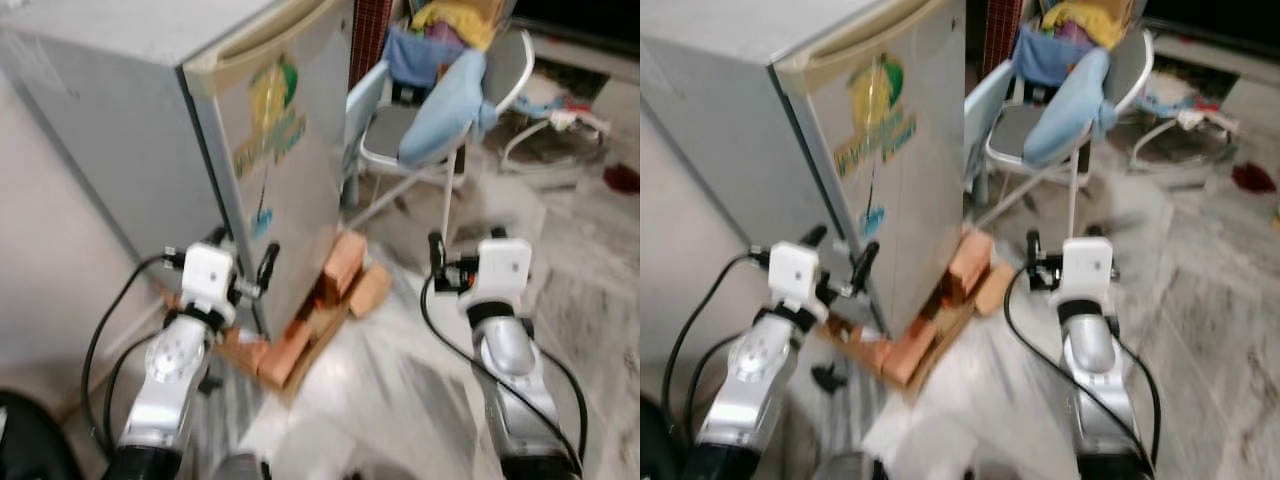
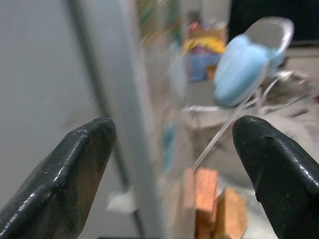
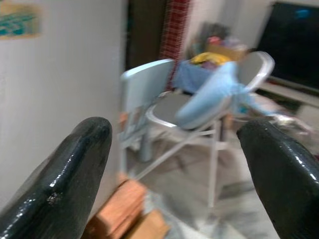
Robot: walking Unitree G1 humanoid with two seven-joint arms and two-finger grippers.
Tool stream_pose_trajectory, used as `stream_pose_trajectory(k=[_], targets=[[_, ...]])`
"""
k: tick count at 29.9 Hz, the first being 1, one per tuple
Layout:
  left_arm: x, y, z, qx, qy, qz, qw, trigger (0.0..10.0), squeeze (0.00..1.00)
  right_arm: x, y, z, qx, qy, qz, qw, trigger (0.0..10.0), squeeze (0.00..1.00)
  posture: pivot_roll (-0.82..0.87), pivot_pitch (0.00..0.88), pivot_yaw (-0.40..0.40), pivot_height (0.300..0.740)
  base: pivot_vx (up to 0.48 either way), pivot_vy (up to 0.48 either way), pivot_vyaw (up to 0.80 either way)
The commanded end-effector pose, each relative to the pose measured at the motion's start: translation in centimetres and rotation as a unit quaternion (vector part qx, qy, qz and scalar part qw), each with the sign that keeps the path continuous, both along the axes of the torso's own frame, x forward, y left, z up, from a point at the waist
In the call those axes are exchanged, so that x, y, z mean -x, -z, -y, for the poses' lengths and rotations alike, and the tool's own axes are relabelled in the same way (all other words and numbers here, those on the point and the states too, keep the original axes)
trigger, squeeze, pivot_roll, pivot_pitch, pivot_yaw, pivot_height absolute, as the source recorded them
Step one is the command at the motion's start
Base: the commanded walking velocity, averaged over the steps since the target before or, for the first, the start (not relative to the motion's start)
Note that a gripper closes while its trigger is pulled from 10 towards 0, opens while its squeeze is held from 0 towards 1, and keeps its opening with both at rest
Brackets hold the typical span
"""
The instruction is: Restocking fridge
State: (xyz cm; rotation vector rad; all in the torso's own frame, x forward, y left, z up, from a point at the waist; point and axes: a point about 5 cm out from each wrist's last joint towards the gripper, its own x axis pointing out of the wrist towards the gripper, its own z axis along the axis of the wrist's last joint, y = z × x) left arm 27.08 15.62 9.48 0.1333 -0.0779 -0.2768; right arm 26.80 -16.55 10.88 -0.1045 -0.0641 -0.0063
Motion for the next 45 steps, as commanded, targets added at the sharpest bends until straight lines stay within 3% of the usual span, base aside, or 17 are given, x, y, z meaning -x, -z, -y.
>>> stream_pose_trajectory(k=[1, 11, 45], targets=[[-0.2, -0.1, -0.1, 0.006, -0.008, 0.000, 1.000, 10.0, 0.00, 0.3, 0.1, 0.6, 0.004, 0.011, -0.006, 1.000, 10.0, 0.00, -0.01, 0.077, -0.025, 0.740, 0.000, 0.000, -0.80], [-1.2, -0.5, -0.6, 0.012, -0.022, 0.004, 1.000, 10.0, 0.00, 0.5, 0.2, 0.8, 0.008, 0.012, -0.010, 1.000, 10.0, 0.00, -0.03, 0.074, -0.027, 0.740, 0.000, 0.000, -0.75], [-1.0, -0.1, -0.2, 0.014, -0.019, 0.000, 1.000, 10.0, 0.00, 0.2, 0.2, 0.5, 0.003, 0.005, -0.009, 1.000, 10.0, 0.00, -0.04, 0.063, -0.030, 0.740, 0.000, 0.000, 0.00]])
